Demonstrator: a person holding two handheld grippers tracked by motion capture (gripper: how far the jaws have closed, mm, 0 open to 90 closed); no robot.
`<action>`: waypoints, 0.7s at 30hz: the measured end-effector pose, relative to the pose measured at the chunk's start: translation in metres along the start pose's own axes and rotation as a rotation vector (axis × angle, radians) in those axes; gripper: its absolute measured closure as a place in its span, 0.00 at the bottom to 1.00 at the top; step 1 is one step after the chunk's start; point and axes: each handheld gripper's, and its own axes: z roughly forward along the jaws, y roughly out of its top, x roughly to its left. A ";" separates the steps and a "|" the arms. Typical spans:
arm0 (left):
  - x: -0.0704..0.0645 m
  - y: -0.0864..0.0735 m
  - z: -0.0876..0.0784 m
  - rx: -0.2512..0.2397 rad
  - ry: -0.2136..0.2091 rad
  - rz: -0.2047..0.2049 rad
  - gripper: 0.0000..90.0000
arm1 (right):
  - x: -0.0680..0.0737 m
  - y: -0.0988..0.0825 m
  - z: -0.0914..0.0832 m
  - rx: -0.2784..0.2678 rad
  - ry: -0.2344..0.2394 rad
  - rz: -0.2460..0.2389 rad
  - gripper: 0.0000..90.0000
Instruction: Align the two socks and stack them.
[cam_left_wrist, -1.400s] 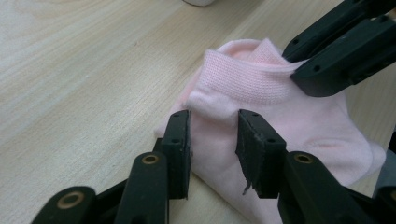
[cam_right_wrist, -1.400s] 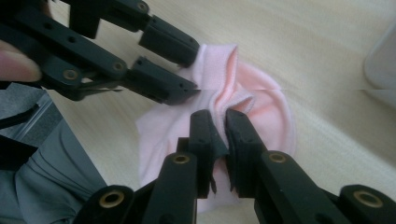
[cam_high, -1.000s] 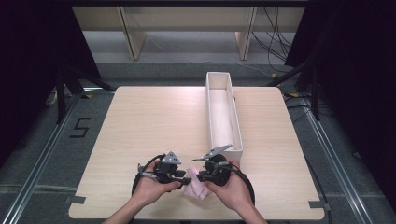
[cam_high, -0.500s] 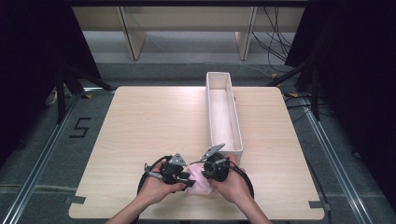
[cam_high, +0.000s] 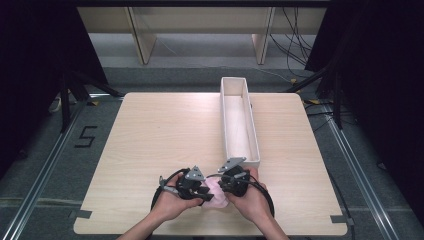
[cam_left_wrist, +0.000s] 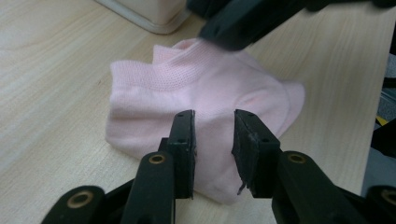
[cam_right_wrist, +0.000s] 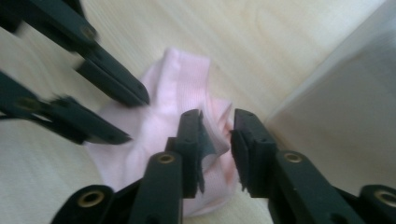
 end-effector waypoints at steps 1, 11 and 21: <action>0.001 -0.001 0.001 0.001 0.000 -0.002 0.76 | 0.000 -0.001 -0.003 0.006 0.005 -0.008 0.87; 0.004 -0.002 0.005 0.043 0.000 0.011 0.74 | -0.001 -0.018 0.016 0.059 0.068 0.071 0.87; 0.003 -0.003 0.005 0.054 0.006 0.031 0.75 | -0.001 -0.022 0.019 0.067 0.071 0.082 0.86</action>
